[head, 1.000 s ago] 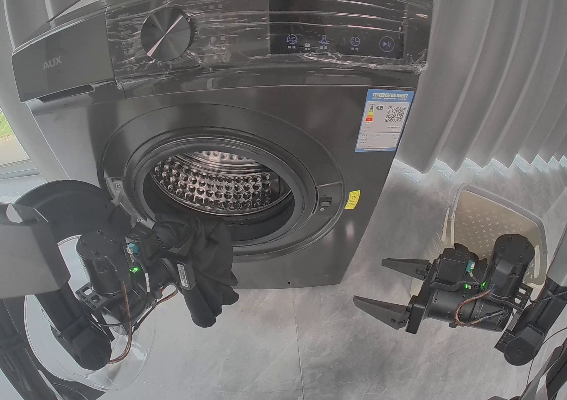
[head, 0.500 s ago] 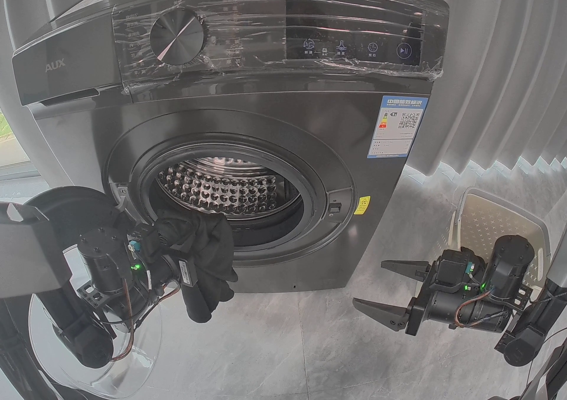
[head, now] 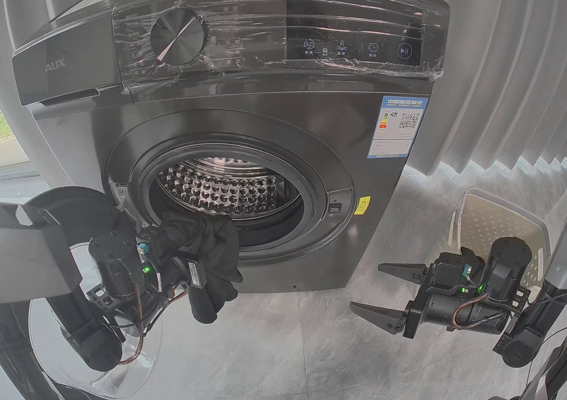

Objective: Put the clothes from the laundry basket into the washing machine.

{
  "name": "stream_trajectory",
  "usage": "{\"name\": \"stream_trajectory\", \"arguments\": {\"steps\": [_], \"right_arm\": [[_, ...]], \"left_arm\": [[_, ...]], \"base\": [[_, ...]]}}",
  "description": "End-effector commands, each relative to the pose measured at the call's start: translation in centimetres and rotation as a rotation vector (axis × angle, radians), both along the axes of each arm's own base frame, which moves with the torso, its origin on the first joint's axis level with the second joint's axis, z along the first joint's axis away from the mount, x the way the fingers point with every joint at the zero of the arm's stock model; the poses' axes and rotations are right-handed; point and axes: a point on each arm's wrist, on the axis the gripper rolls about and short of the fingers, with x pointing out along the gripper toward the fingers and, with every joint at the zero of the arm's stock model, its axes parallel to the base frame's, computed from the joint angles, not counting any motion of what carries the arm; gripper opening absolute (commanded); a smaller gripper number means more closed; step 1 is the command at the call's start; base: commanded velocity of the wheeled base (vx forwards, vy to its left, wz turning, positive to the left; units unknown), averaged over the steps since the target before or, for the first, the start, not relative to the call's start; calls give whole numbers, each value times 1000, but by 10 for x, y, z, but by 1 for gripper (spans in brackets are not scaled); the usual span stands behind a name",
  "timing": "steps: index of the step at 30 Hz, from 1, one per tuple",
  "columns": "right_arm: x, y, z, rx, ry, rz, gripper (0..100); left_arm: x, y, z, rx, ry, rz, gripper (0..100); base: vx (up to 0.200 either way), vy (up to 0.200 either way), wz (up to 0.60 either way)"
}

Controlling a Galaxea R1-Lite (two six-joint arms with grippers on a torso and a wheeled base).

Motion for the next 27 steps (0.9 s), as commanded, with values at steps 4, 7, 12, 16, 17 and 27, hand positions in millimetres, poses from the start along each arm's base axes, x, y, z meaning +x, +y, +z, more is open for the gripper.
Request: {"name": "stream_trajectory", "arguments": {"steps": [4, 7, 12, 16, 17, 27], "right_arm": [[4, 3, 1, 7, -14, 0, 100], [6, 0, 6, 0, -57, -9, 100], [0, -6, 7, -11, -53, -72, 100], [-5, -7, 3, -32, -40, -68, 100], [-7, -9, 2, -41, -37, -66, 100], [-16, -24, 12, -53, -99, -106, 100]], "left_arm": [[0, -8, -2, -5, 3, -20, 0], [-1, -13, -1, -8, -2, -37, 0], [-2, -12, 0, -11, -6, -37, 0], [-2, -12, 0, -14, -6, -37, 0], [-2, -12, 0, -14, -6, -37, 0], [-1, -11, 2, -17, -13, -32, 0]], "base": [[0, 0, 0], [0, 0, 0], [0, 0, 0], [0, 0, 0], [0, 0, 0], [0, 0, 0]]}}
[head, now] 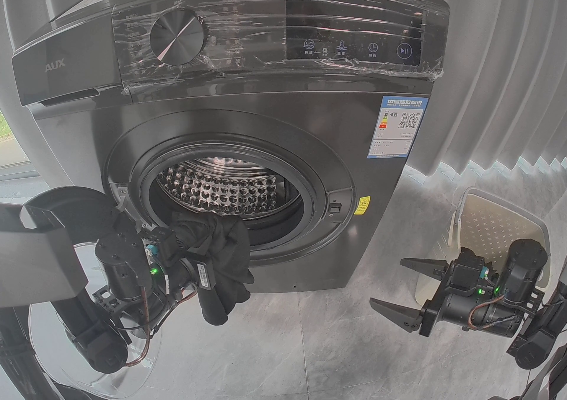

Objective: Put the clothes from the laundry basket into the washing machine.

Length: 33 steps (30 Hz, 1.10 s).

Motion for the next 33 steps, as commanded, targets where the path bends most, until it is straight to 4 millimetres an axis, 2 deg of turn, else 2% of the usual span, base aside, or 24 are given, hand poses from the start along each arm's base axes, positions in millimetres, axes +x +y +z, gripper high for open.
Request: {"name": "stream_trajectory", "arguments": {"steps": [1, 7, 28, 33], "right_arm": [[-5, -5, 8, 15, -30, -12, 100], [-5, -6, 8, 15, -30, -10, 100], [-2, -1, 6, -46, -87, 16, 100], [-1, 0, 5, -49, -91, 18, 100]], "left_arm": [[0, 0, 1, -2, -4, 3, 0], [0, 1, 1, -2, -4, 4, 0], [4, -2, -2, -18, 4, 5, 0], [10, -6, 3, -40, -20, -64, 0]], "base": [[0, 0, 0], [0, 0, 600], [0, 0, 0], [0, 0, 0]]}}
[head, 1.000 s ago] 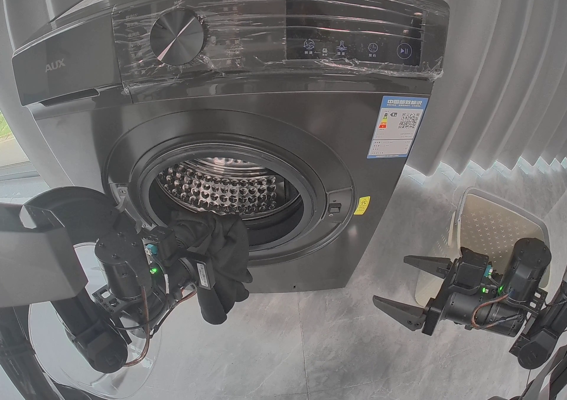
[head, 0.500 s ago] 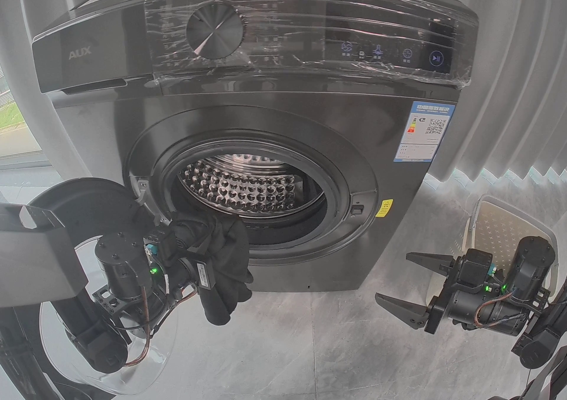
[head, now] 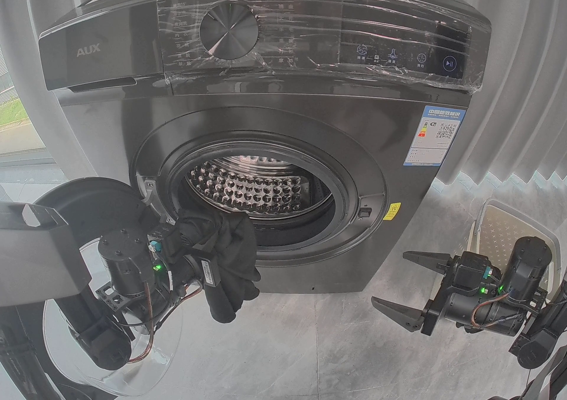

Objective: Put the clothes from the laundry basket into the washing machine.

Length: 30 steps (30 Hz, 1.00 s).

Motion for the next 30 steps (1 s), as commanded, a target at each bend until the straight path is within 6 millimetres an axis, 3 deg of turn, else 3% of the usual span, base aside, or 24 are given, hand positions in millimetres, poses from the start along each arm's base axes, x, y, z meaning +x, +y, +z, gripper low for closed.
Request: {"name": "stream_trajectory", "arguments": {"steps": [1, 4, 8, 10, 11, 12, 14, 23, 30], "right_arm": [[0, 1, -1, -5, 1, 3, 100], [-1, 0, -1, -7, 4, 3, 100], [-2, 0, -2, -10, 6, 6, 100], [-2, 0, -2, -12, 7, 7, 100], [-4, -1, -3, -16, 13, 7, 100], [-4, -1, -3, -16, 13, 7, 100], [-4, -1, -4, -17, 16, 7, 100], [-4, -1, -4, -17, 16, 7, 100], [-7, 0, -5, -21, 23, 17, 100]], "left_arm": [[6, -5, 5, -26, -22, -96, 0], [9, -8, 7, -36, -33, -117, 0], [40, -25, 10, -134, -75, -102, 0], [44, -27, 11, -151, -80, -94, 0], [59, -33, 9, -175, -100, -54, 0], [59, -33, 9, -175, -100, -54, 0], [78, -42, 5, -193, -133, -28, 0], [117, -62, -9, -205, -114, -22, 0], [141, -73, -3, -244, -77, -14, 0]], "base": [[0, 0, 0], [0, 0, 0], [0, 0, 0], [0, 0, 0], [0, 0, 0], [0, 0, 0], [0, 0, 0], [0, 0, 0], [0, 0, 0]]}}
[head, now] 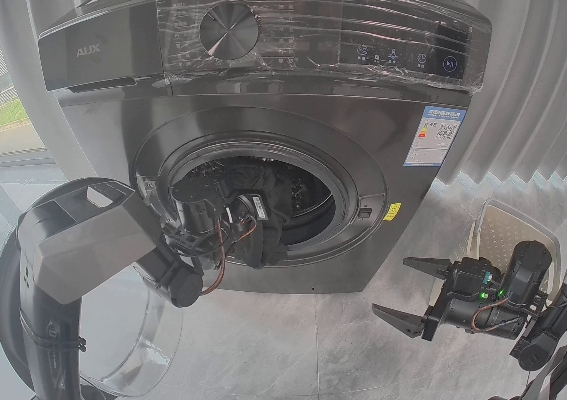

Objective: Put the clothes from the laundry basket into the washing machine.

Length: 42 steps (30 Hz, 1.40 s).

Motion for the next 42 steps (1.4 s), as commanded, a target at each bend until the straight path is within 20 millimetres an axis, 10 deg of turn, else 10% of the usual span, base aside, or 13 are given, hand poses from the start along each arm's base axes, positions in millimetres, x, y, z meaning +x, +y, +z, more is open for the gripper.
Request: {"name": "stream_trajectory", "arguments": {"steps": [1, 37, 38, 42], "right_arm": [[-2, 1, -1, -4, 5, 10, 100], [-5, -1, -2, -36, -21, 16, 100], [-5, -1, -2, -36, -21, 16, 100], [-5, -1, -2, -36, -20, 16, 100]], "left_arm": [[24, -10, -4, -32, 31, 6, 0], [94, -33, -15, -141, 54, 75, 0], [94, -33, -15, -140, 55, 75, 100], [90, -34, -18, -132, 64, 81, 100]], "base": [[0, 0, 0], [0, 0, 0], [0, 0, 0], [0, 0, 0]]}}
